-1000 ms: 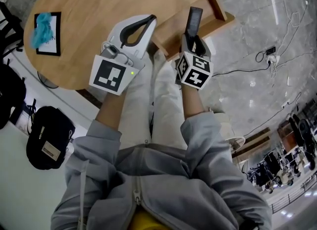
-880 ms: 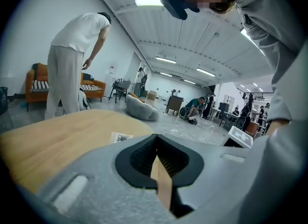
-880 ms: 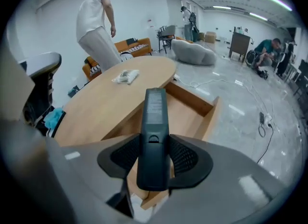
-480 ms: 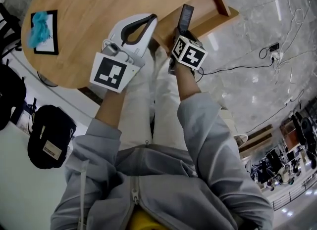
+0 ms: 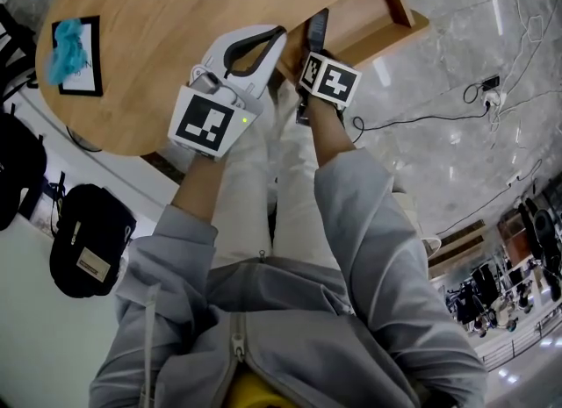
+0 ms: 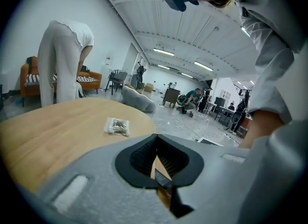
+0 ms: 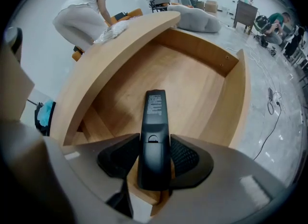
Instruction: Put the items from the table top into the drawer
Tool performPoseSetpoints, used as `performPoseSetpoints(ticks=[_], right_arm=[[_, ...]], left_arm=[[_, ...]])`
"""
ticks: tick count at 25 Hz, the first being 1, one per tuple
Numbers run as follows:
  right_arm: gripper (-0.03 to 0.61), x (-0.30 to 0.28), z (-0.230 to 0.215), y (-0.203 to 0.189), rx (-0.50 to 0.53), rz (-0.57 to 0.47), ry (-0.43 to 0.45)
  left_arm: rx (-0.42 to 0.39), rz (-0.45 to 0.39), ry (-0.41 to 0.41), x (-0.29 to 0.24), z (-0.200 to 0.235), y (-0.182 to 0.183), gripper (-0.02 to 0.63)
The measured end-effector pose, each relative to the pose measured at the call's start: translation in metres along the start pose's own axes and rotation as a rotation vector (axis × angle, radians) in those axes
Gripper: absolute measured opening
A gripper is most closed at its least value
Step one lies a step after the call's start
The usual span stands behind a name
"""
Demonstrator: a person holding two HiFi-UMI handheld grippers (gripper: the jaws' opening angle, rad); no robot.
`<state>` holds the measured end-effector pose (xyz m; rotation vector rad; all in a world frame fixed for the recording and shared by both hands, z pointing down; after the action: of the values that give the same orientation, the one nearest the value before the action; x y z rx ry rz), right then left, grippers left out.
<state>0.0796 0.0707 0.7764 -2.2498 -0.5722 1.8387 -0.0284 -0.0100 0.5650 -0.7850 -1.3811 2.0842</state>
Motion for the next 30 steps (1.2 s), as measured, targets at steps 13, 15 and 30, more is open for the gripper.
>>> performPoseSetpoints(ticks=[13, 15, 30], right_arm=[[0.268, 0.029, 0.022, 0.032, 0.274, -0.124, 0.100], [0.262, 0.041, 0.031, 0.043, 0.374, -0.172, 0.119], [0.252, 0.085, 0.098, 0.168, 0.729, -0.446, 0.236]], left_arm=[[-0.001, -0.024, 0.029, 0.002, 0.012, 0.012, 0.003], [-0.001, -0.025, 0.029, 0.002, 0.012, 0.014, 0.003], [-0.010, -0.060, 0.075, -0.003, 0.041, 0.044, 0.003]])
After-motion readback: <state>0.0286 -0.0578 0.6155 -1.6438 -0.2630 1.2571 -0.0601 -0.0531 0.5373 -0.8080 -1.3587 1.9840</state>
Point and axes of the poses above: the fingertips, and each gripper's own axes: x backward along the fingers, z to its left, y out of its top, the point moved 1 cm from there along x, backward along the fingers, and after that the axes turned 13 degrees about -z, right-handed, at the moved point
